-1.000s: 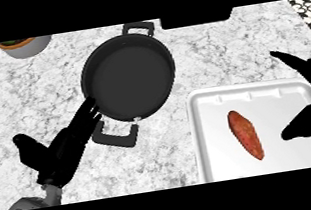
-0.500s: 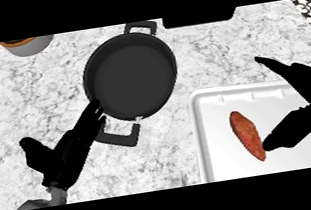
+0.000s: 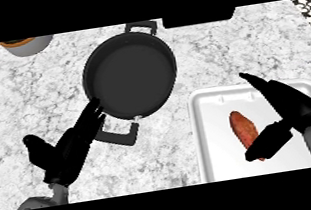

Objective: Pick the sweet potato from the tray and place it in the pot

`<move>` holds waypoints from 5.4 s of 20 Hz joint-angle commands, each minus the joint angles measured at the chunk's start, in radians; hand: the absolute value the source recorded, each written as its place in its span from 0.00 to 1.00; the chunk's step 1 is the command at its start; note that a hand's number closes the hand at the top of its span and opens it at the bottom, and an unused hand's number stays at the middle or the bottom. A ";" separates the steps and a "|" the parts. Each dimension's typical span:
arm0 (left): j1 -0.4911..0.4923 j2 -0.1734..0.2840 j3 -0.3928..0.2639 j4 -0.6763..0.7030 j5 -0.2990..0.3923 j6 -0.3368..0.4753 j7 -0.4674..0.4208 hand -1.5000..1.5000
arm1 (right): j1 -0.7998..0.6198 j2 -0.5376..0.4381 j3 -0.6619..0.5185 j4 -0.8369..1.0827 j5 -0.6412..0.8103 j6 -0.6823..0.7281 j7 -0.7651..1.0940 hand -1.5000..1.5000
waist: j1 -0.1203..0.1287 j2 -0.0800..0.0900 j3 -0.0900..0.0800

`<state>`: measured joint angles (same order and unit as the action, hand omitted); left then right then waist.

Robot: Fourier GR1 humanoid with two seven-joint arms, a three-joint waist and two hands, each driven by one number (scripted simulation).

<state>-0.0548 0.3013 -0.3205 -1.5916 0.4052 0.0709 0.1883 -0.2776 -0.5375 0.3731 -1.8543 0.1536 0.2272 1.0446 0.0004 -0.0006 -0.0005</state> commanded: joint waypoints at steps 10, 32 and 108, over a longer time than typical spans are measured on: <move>-0.012 -0.054 0.035 -0.016 -0.041 -0.014 0.063 0.50 | 0.050 0.049 0.039 0.063 0.192 0.075 0.063 0.00 | 0.000 0.000 0.000; 0.057 -0.127 0.125 -0.042 -0.116 -0.112 0.074 0.50 | 0.105 0.178 -0.094 0.250 0.365 0.187 -0.115 0.00 | 0.001 0.000 0.000; 0.010 -0.203 0.195 -0.060 -0.186 -0.204 0.149 0.50 | -0.911 0.537 -0.113 0.726 0.653 -0.285 -0.117 1.00 | 0.040 0.010 -0.001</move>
<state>-0.0319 0.1029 -0.1255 -1.6540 0.2247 -0.1365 0.3326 -1.1074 -0.0029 0.2811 -1.3422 0.8407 0.0567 0.9821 0.0349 0.0065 -0.0013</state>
